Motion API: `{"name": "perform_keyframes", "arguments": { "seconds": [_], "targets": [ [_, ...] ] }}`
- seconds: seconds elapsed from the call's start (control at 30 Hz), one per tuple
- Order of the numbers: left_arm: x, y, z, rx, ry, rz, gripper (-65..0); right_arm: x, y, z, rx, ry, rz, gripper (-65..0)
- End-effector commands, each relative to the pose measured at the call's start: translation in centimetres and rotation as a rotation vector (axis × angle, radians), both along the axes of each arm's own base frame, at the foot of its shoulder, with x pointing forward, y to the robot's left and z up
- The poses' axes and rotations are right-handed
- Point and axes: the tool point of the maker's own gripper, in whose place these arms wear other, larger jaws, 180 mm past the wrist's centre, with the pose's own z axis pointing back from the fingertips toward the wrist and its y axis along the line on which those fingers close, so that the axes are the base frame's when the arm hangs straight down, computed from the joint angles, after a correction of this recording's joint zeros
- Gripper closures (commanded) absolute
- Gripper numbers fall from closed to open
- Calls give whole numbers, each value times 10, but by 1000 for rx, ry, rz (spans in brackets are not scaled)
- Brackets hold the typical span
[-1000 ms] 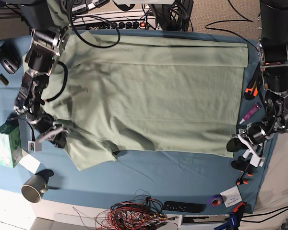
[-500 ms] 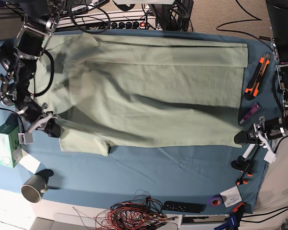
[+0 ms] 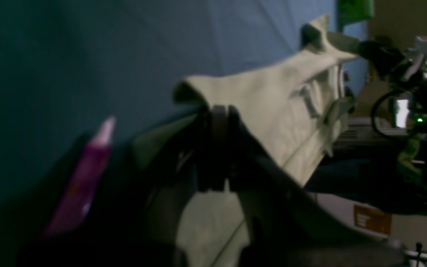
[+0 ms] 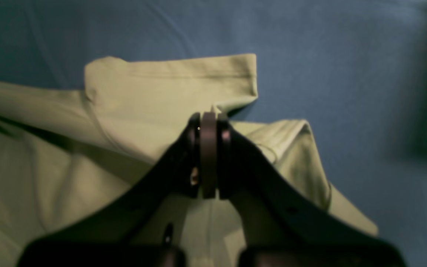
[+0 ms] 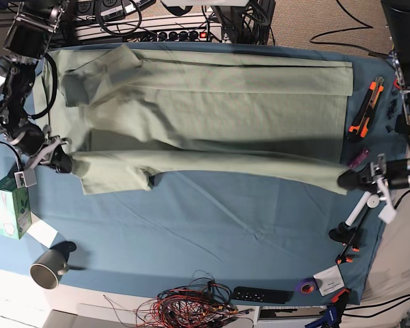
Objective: Fold the T-shirt properly
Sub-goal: 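Lift the hem with both grippers and fold it toward the collar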
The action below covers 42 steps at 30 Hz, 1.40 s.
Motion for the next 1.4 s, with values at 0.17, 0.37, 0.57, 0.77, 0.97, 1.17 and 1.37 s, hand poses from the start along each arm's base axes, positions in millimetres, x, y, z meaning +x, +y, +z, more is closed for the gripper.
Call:
{"name": "perform_keyframes", "arguments": {
  "seconds": [0.17,0.37,0.57,0.77,0.97,1.17,1.37],
  "targets": [
    [-12,21,-1,25,4,22,0,-6,-14,27,-8,-59,-9,0],
    [-26,18,-16,20,48,19,0,-26,-27,27,-22,-49,-44,0],
    [-31,18,-20,21,59,18,0,-47,-43,33,-29,-58,-92,0],
    [-31,18,-21,21,61,18,0,-69,-54,41,-78,-56,-118,0],
    [-40,14,-24,37,57,-9,0,-83,-50,35,-101,-24,-100,0],
    [-63,0,-31,70,49,-83,0,-89,-50,30,-104,-1,-98,0],
    [-95,-15,-40,95,58,-161,0,-95,-50,23,-112,36,-96,0]
  ]
}}
